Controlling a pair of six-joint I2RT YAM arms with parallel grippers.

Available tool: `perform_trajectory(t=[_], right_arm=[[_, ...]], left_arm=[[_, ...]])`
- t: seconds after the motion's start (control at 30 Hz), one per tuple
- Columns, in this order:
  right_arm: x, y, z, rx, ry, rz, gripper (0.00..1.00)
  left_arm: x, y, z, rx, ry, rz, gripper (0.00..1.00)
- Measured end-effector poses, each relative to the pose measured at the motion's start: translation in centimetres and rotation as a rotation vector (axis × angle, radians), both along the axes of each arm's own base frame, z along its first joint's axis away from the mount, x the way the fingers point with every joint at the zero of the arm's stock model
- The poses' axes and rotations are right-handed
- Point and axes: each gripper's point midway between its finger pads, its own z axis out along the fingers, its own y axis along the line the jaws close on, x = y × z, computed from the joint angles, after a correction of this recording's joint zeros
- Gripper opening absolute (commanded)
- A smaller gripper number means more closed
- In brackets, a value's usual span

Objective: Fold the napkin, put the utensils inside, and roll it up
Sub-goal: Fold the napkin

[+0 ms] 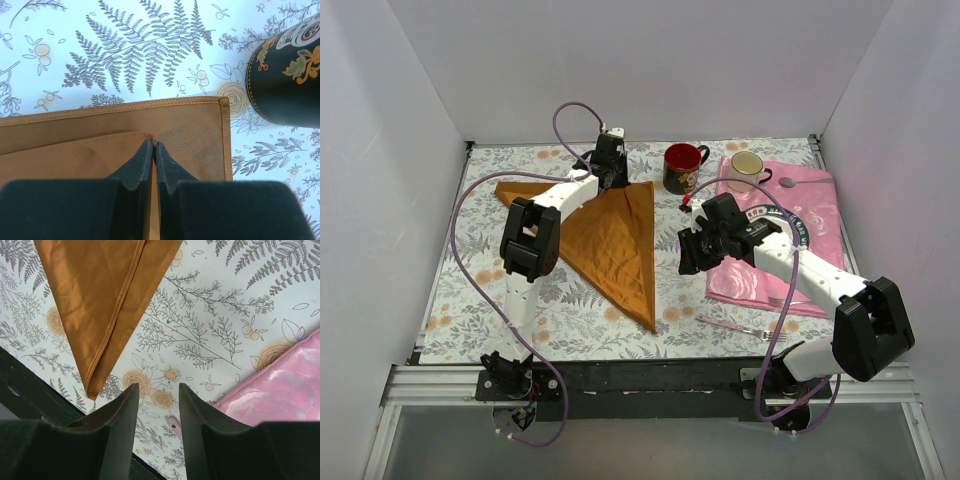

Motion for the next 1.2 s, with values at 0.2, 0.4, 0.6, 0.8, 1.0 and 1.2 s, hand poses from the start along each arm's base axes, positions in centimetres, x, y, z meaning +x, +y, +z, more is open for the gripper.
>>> perform_trajectory(t=[0.2,0.4,0.6,0.8,1.0,1.2], right_arm=[[-0.2,0.0,-0.3,0.001,0.014,0.005,0.46],[-1.0,0.8,-1.4,0.037,0.071,0.025,0.45],[-1.8,1.0,-2.3,0.049,0.114,0.031,0.45],[-1.7,1.0,-2.2,0.052,0.114,0.028,0.45],[-1.7,1.0,-2.2,0.053,0.116,0.025,0.46],[-1.7,1.0,-2.3,0.053,0.116,0.025,0.46]], left_arm=[[-0.2,-1.1,-1.3,0.039,0.010,-0.066,0.00],[-0.9,-2.2,-1.9,0.065,0.018,-0.115,0.00],[-1.4,-3.8,-1.5,0.070,0.005,-0.157,0.00],[-1.1,-5.1,-1.2,0.068,-0.014,-0.184,0.00],[-1.2,-5.7,-1.1,0.077,-0.021,-0.209,0.00],[-0.6,-6.0,-1.7,0.094,-0.030,-0.212,0.00]])
